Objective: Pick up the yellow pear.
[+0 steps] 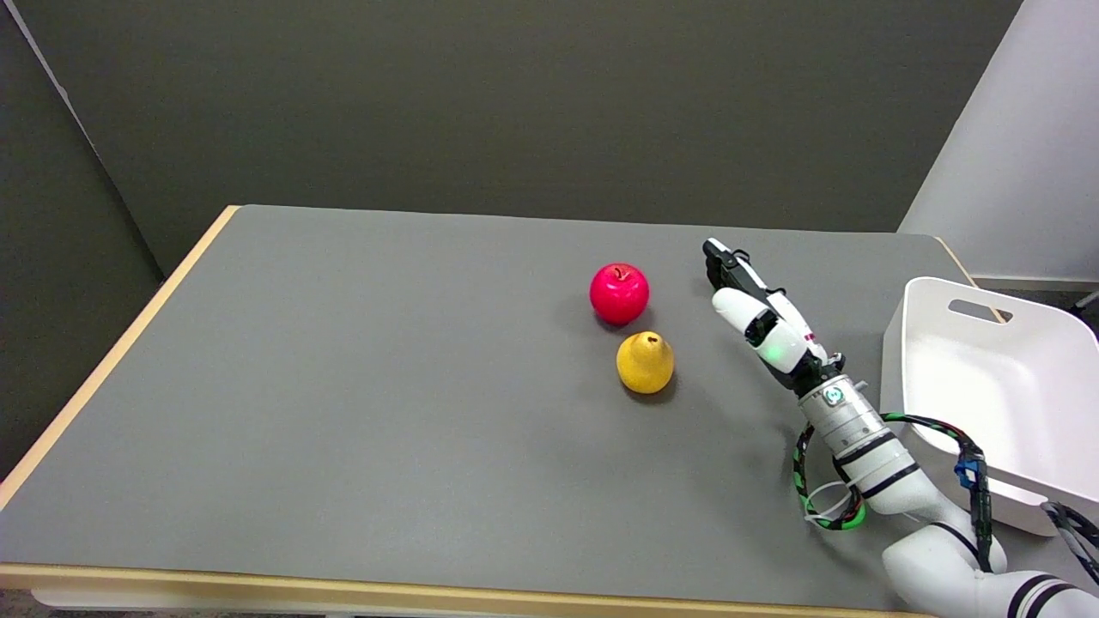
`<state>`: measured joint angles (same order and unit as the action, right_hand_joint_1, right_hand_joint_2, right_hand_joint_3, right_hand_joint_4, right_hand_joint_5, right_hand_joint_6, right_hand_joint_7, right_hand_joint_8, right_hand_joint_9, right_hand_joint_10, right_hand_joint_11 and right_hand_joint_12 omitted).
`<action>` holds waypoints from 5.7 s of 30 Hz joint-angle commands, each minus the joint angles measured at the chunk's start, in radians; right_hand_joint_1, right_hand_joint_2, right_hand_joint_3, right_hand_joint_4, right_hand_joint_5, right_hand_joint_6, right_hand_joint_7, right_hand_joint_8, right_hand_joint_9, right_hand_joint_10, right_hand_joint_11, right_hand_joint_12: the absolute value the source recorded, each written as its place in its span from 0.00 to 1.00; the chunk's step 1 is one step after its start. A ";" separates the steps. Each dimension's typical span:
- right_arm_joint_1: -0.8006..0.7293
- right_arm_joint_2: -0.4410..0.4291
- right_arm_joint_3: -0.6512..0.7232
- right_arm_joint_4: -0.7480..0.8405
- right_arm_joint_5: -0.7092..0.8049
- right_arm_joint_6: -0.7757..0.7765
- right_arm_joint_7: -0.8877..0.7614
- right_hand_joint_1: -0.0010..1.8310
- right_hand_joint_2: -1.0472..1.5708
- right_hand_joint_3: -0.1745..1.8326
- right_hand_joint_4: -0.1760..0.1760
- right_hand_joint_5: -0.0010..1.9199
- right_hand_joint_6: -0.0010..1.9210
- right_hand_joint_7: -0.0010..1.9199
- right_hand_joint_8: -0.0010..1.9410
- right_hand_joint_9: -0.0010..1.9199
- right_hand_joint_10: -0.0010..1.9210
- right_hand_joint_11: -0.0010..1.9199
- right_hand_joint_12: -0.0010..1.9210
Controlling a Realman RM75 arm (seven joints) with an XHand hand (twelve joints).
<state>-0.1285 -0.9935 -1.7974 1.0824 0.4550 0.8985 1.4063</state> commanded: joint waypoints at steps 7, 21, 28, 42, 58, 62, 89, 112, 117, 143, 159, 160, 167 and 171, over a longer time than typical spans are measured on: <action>0.022 -0.017 -0.005 0.059 -0.005 -0.149 -0.001 0.10 0.68 0.56 0.26 0.00 0.07 0.00 0.00 0.00 0.00 0.00 0.00; -0.029 0.039 0.003 0.155 0.054 -0.196 0.007 0.11 0.69 0.53 0.23 0.00 0.09 0.00 0.00 0.00 0.00 0.00 0.00; -0.081 0.063 0.003 0.185 0.075 -0.197 0.007 0.10 0.69 0.53 0.23 0.00 0.09 0.00 0.00 0.00 0.00 0.00 0.00; -0.103 0.056 -0.033 0.174 0.064 -0.197 0.009 0.09 0.69 0.53 0.22 0.00 0.10 0.00 0.00 0.00 0.00 0.00 0.00; -0.021 0.011 -0.083 0.079 0.014 -0.187 0.008 0.08 0.67 0.54 0.25 0.01 0.09 0.00 0.00 0.00 0.00 0.00 0.00; -0.006 0.001 -0.084 0.062 0.012 -0.189 0.009 0.07 0.68 0.52 0.27 0.01 0.11 0.00 0.00 0.00 0.00 0.00 0.00; 0.142 -0.062 -0.123 -0.054 -0.043 -0.217 0.009 0.08 0.69 0.52 0.32 0.02 0.14 0.00 0.04 0.00 0.00 0.00 0.00; 0.177 -0.066 -0.176 -0.102 -0.043 -0.198 0.048 0.08 0.68 0.53 0.34 0.02 0.13 0.00 0.04 0.00 0.00 0.00 0.00; 0.177 -0.066 -0.194 -0.105 -0.045 -0.197 0.073 0.08 0.69 0.53 0.33 0.02 0.14 0.00 0.04 0.00 0.00 0.00 0.00; 0.173 -0.067 -0.199 -0.122 -0.082 -0.143 0.070 0.14 0.65 0.58 0.36 0.02 0.15 0.02 0.04 0.00 0.05 0.00 0.02; 0.177 -0.067 -0.195 -0.126 -0.116 -0.151 0.043 0.10 0.64 0.57 0.43 0.12 0.26 0.11 0.18 0.05 0.35 0.00 0.50; 0.178 -0.067 -0.195 -0.126 -0.117 -0.151 0.043 0.10 0.64 0.57 0.43 0.12 0.26 0.11 0.18 0.06 0.35 0.00 0.51; 0.182 -0.067 -0.191 -0.129 -0.144 -0.156 0.043 0.15 0.64 0.57 0.44 0.12 0.26 0.12 0.19 0.06 0.36 0.00 0.50; 0.186 -0.067 -0.189 -0.130 -0.170 -0.161 0.043 0.18 0.63 0.57 0.44 0.12 0.26 0.12 0.20 0.06 0.35 0.00 0.49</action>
<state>0.0480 -1.0604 -1.9931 0.9576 0.3442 0.7478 1.4589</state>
